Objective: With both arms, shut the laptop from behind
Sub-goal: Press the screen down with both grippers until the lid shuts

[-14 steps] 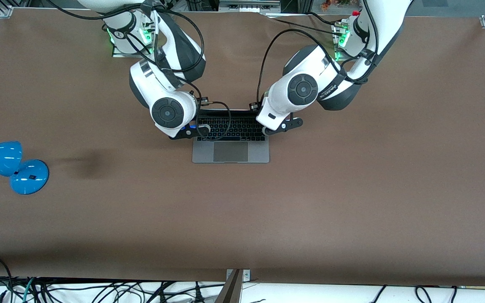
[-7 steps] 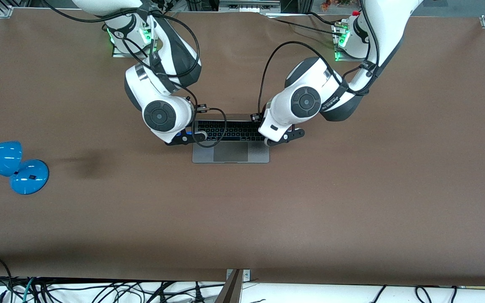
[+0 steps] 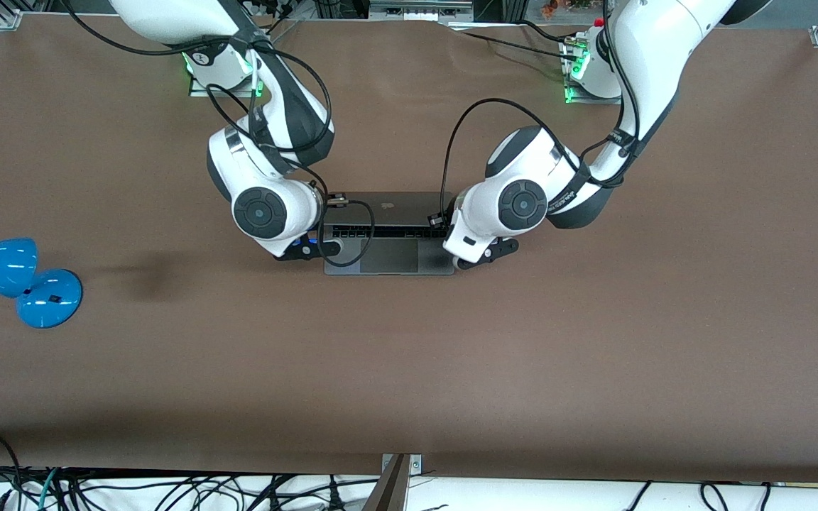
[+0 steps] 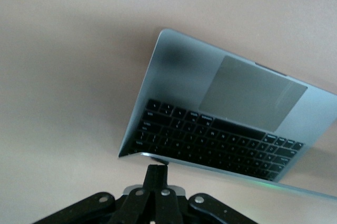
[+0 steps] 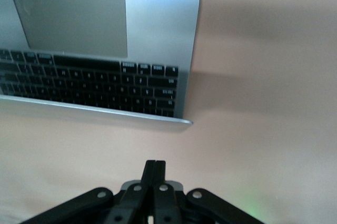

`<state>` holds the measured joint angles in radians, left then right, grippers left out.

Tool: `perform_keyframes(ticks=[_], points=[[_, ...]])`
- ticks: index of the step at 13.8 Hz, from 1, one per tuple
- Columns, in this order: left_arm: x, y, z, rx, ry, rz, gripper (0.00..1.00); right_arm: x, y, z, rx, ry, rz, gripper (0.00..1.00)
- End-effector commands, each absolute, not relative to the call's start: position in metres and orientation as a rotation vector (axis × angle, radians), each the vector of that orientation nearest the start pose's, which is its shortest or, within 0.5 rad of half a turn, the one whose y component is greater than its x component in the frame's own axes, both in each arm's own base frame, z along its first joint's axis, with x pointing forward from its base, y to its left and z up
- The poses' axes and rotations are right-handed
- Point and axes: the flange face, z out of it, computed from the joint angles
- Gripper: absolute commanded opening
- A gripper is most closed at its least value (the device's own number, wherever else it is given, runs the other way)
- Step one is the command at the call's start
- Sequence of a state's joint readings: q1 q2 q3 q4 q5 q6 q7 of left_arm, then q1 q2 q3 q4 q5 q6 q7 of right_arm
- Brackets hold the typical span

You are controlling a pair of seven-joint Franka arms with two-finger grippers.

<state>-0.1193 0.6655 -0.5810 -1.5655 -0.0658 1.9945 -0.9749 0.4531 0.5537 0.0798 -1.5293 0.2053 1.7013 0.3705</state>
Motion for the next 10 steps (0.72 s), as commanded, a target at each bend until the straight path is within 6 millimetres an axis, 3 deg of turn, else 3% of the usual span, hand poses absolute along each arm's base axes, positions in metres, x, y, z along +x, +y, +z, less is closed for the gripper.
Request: perform_keyframes(ticks=[1, 10], points=[[0.567, -0.401, 0.287, -3.195, -0.615, 0.620, 0.00, 0.574, 0.340, 0.300, -2.999, -0.147, 0.625, 0.02], [0.578, -0.398, 0.275, -3.209, -0.634, 0.598, 0.00, 0.601, 0.330, 0.273, -2.973, -0.197, 0.506, 0.02]])
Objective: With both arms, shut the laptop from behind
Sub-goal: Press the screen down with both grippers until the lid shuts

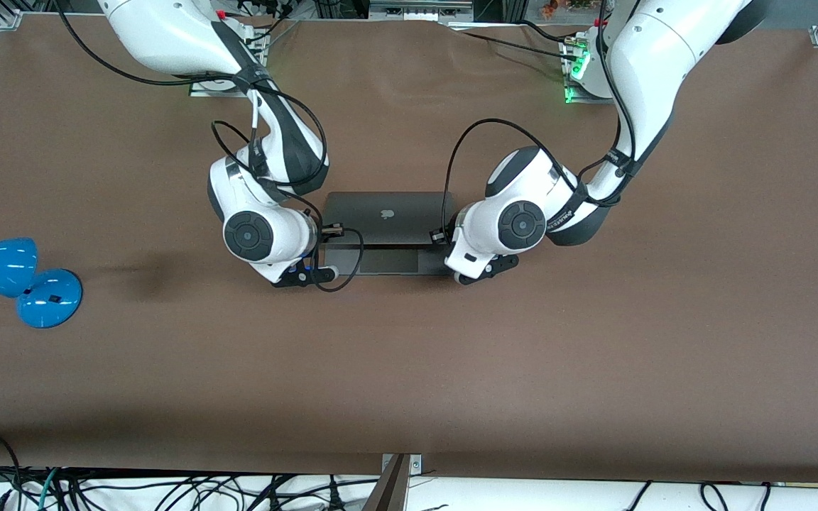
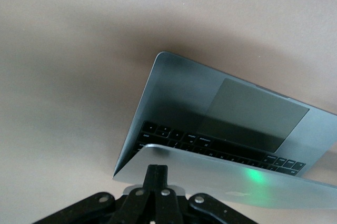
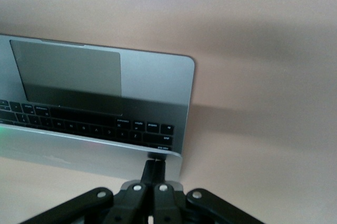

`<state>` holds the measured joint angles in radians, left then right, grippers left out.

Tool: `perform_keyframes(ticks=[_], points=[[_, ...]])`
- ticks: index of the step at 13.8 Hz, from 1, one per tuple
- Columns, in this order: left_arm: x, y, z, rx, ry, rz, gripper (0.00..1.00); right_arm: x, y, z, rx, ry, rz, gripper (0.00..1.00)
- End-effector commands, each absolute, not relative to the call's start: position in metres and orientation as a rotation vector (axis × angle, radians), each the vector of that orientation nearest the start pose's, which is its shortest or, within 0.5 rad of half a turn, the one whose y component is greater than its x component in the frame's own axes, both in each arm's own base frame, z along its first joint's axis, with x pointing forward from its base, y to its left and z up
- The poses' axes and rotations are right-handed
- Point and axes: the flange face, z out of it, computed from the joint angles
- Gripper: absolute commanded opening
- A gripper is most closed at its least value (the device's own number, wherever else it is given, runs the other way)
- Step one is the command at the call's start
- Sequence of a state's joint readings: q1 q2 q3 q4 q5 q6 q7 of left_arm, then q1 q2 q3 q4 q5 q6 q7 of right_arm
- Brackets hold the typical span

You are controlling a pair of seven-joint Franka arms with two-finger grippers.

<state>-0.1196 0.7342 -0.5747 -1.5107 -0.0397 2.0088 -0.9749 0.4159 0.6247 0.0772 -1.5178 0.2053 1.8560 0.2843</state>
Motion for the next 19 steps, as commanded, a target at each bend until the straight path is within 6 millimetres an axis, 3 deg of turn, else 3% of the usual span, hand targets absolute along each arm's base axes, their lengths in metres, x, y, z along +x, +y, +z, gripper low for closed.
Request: perform_keyframes(ticks=[1, 8, 14, 19], points=[[0.578, -0.398, 0.271, -3.208, -0.634, 0.602, 0.00, 0.606, 0.330, 0.268, -2.979, -0.199, 0.484, 0.02], [0.585, -0.396, 0.237, -3.197, -0.644, 0.565, 0.00, 0.618, 0.333, 0.240, -2.984, -0.193, 0.447, 0.02], [0.589, -0.411, 0.202, -3.178, -0.650, 0.506, 0.00, 0.623, 0.333, 0.218, -2.995, -0.195, 0.403, 0.02], [0.591, -0.408, 0.189, -3.180, -0.662, 0.500, 0.00, 0.627, 0.333, 0.196, -2.978, -0.280, 0.351, 0.02]])
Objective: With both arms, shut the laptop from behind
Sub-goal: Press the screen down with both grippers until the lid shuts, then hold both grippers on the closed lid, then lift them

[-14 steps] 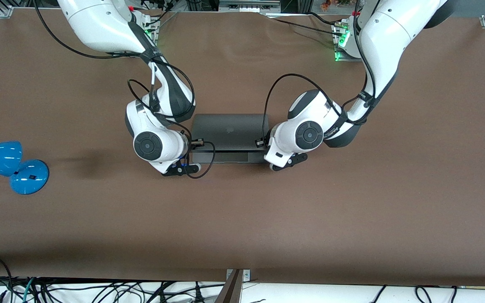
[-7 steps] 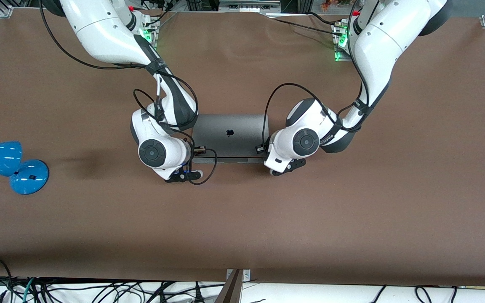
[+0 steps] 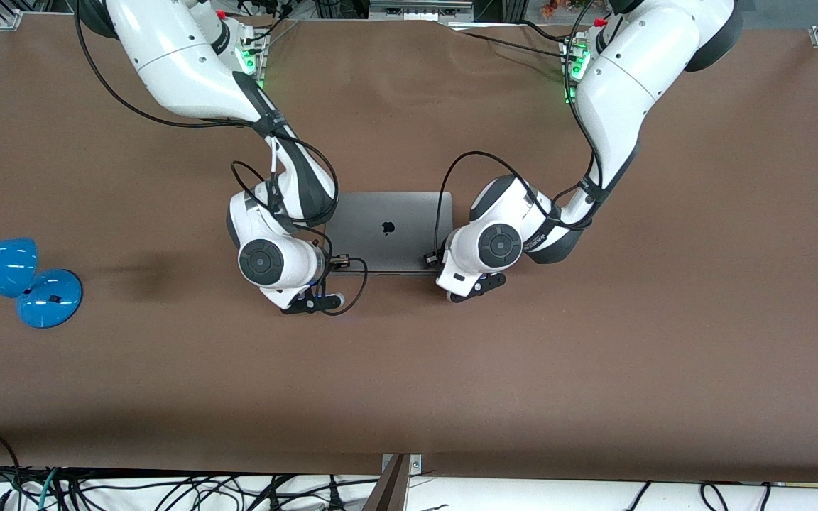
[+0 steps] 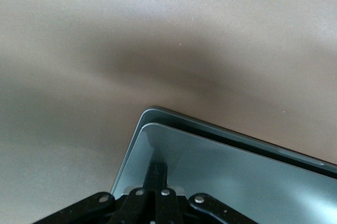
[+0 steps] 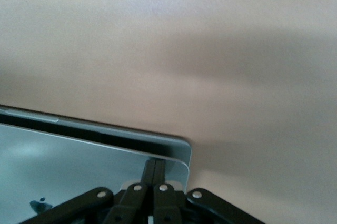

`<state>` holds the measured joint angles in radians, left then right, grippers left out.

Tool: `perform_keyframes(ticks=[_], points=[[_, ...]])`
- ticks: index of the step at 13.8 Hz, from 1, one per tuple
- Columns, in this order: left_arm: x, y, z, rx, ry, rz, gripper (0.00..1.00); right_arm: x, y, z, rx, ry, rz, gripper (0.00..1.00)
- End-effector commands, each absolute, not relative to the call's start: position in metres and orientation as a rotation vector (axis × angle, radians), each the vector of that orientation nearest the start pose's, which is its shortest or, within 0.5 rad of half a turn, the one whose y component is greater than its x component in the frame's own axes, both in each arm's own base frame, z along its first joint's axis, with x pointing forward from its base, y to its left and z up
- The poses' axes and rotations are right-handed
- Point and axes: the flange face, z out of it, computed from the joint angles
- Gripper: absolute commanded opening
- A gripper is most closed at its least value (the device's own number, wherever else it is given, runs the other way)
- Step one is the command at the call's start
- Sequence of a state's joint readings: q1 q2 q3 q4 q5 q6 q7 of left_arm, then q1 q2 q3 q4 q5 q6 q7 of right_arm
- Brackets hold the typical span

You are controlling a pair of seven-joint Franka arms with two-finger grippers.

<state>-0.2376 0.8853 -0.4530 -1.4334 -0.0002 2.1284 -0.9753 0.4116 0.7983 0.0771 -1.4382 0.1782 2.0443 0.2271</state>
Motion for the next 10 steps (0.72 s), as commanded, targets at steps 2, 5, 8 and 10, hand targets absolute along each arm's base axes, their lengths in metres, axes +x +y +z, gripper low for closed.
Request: perform_keyframes(ticks=[2, 5, 8, 10], points=[[0.592, -0.407, 0.186, -3.181, -0.666, 0.490, 0.00, 0.626, 0.332, 0.190, -2.977, -0.290, 0.361, 0.02], [0.593, -0.407, 0.177, -3.186, -0.674, 0.479, 0.00, 0.627, 0.332, 0.191, -2.975, -0.296, 0.354, 0.02], [0.592, -0.405, 0.169, -3.170, -0.673, 0.476, 0.00, 0.634, 0.332, 0.203, -2.971, -0.292, 0.329, 0.02], [0.592, -0.404, 0.167, -3.167, -0.675, 0.480, 0.31, 0.637, 0.335, 0.212, -2.969, -0.287, 0.315, 0.07]])
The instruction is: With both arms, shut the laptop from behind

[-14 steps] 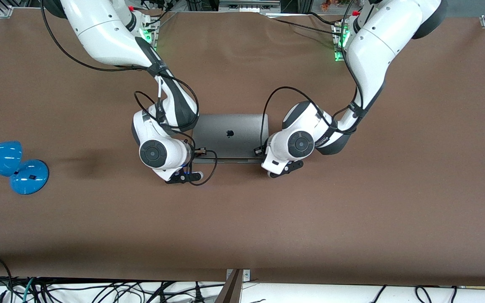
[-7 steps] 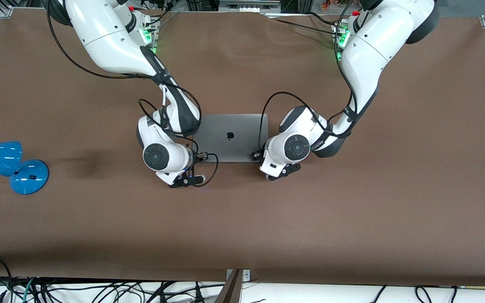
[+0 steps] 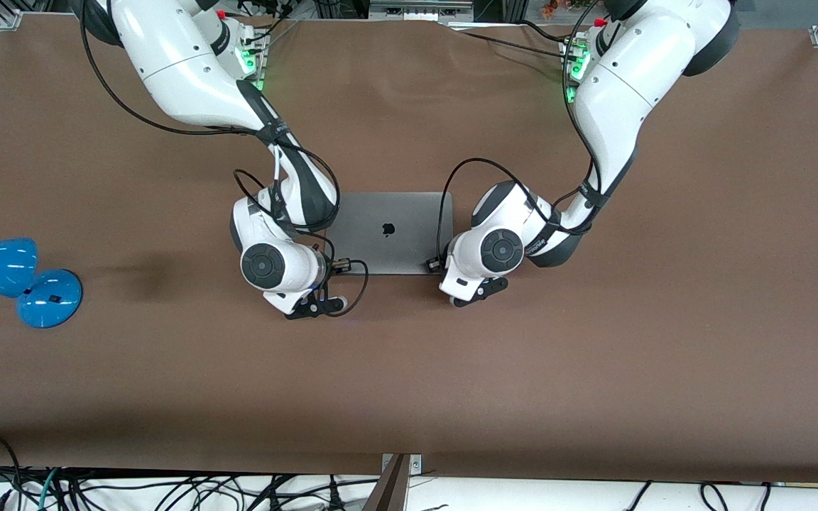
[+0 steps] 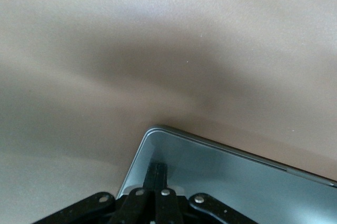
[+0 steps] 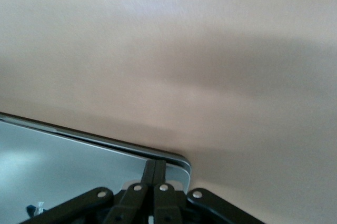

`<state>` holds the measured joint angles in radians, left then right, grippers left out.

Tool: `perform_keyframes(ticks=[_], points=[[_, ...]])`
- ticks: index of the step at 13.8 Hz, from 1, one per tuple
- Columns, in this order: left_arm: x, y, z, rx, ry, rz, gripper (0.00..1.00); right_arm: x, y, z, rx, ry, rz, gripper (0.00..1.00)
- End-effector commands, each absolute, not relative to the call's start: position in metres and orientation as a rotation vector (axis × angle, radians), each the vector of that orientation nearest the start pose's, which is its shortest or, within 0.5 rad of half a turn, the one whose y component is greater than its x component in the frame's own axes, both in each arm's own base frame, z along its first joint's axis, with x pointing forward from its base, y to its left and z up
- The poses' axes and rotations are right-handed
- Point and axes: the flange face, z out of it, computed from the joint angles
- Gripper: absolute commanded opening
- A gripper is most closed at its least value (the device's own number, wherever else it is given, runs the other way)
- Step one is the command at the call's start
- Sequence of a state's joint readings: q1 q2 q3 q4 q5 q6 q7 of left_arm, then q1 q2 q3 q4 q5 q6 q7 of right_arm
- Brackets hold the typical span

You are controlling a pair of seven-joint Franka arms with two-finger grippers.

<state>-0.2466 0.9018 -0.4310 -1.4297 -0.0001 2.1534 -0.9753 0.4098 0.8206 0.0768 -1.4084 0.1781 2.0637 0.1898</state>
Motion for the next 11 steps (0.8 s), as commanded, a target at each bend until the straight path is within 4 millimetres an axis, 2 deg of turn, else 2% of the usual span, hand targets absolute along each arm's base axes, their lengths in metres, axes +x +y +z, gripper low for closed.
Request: perform_keyframes(ticks=[1, 2, 3, 4, 6, 7, 9, 11], points=[[0.593, -0.403, 0.168, -3.168, -0.676, 0.476, 0.94, 0.638, 0.335, 0.215, -2.968, -0.288, 0.308, 0.26], [0.594, -0.403, 0.171, -3.171, -0.672, 0.468, 1.00, 0.639, 0.334, 0.218, -2.968, -0.287, 0.301, 0.73], [0.596, -0.401, 0.174, -3.174, -0.676, 0.462, 1.00, 0.640, 0.335, 0.223, -2.968, -0.291, 0.289, 0.95], [0.597, -0.400, 0.177, -3.176, -0.682, 0.459, 1.00, 0.643, 0.334, 0.230, -2.969, -0.291, 0.270, 1.00], [0.607, -0.392, 0.196, -3.191, -0.681, 0.420, 1.00, 0.646, 0.334, 0.249, -2.969, -0.293, 0.228, 1.00], [0.609, -0.387, 0.205, -3.199, -0.654, 0.415, 1.00, 0.649, 0.332, 0.267, -2.971, -0.288, 0.190, 1.00], [0.605, -0.381, 0.232, -3.181, -0.533, 0.444, 1.00, 0.655, 0.308, 0.310, -3.019, -0.282, 0.154, 1.00], [0.601, -0.373, 0.266, -3.154, -0.479, 0.460, 1.00, 0.662, 0.261, 0.352, -3.050, -0.226, 0.187, 1.00]])
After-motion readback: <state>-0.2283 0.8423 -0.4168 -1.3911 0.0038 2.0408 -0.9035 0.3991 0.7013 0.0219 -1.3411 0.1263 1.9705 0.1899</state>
